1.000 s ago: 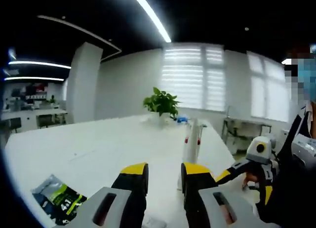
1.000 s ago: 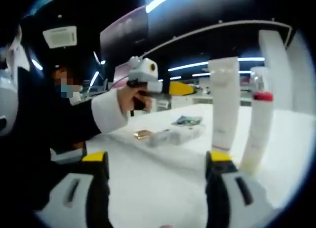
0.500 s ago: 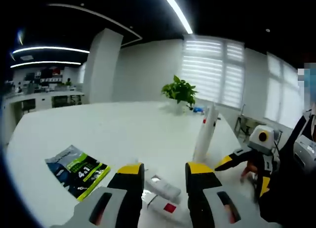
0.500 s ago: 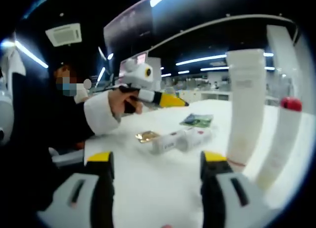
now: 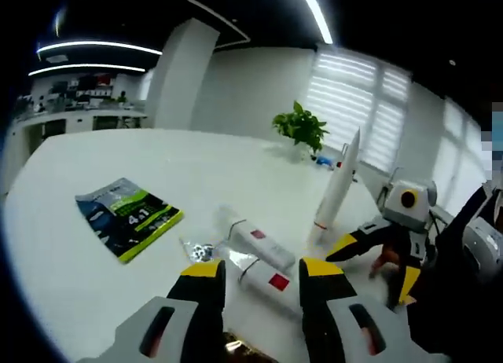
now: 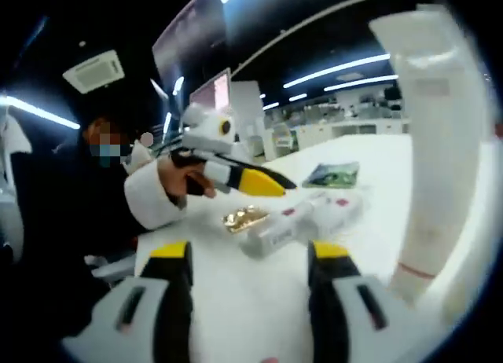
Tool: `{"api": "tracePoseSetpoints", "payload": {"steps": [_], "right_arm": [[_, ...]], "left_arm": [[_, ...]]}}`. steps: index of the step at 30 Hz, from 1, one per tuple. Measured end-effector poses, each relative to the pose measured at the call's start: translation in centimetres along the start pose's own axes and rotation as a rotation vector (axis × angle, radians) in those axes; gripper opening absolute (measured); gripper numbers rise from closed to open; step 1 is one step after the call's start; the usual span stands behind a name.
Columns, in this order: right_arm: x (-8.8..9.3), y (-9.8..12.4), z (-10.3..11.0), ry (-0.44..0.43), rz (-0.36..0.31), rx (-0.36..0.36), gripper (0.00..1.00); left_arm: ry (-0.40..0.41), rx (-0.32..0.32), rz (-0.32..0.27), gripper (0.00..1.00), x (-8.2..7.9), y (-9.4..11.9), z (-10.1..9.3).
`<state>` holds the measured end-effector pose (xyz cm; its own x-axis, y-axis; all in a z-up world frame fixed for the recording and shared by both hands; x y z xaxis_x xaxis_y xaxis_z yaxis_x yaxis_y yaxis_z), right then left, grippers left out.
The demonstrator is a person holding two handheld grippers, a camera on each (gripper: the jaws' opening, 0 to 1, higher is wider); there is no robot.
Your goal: Arrange the skincare products in the storage area until every visible bottle or jar stands upright without overlapping.
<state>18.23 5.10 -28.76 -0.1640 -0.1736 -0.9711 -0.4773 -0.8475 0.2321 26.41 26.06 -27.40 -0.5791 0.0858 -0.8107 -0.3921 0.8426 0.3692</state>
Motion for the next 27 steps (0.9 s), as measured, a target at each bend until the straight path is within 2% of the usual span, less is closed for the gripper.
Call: {"api": "tracePoseSetpoints", "payload": {"steps": [12, 13, 14, 18, 27], "right_arm": [[0.3, -2.8, -0.7, -0.049, 0.050, -0.020, 0.57], [0.3, -3.1, -0.7, -0.053, 0.053, -0.025, 0.57], [0.2, -3.3, -0.7, -0.056, 0.054, -0.028, 0.57], [0.0, -3.9, -0.9, -0.056, 0.054, -0.031, 0.56], [0.2, -4.7, -0.9, -0.073, 0.062, -0.043, 0.55]], "left_arm": [[0.094, 0.060, 0.071, 0.33, 0.9, -0.5, 0.9], [0.130, 0.109, 0.068, 0.32, 1.0, -0.6, 0.6], [0.172, 0.125, 0.062, 0.32, 1.0, -0.6, 0.6], [0.140, 0.090, 0.076, 0.30, 0.9, -0.5, 1.1], [0.160, 0.102, 0.116, 0.31, 1.3, -1.0, 1.2]]}}
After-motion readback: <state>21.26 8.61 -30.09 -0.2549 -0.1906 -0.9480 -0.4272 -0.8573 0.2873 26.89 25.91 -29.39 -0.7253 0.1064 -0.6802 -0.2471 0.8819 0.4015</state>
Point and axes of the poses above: the point that each gripper's makers call its tool centre point, and the gripper's own axes: y roughly backward along the fingers, z roughly to its left, x roughly out of its underside, the point moved 10 cm from there along y, roughly backward along the fingers, and after that the axes turned 7 degrees about y, right-handed, at the moved point
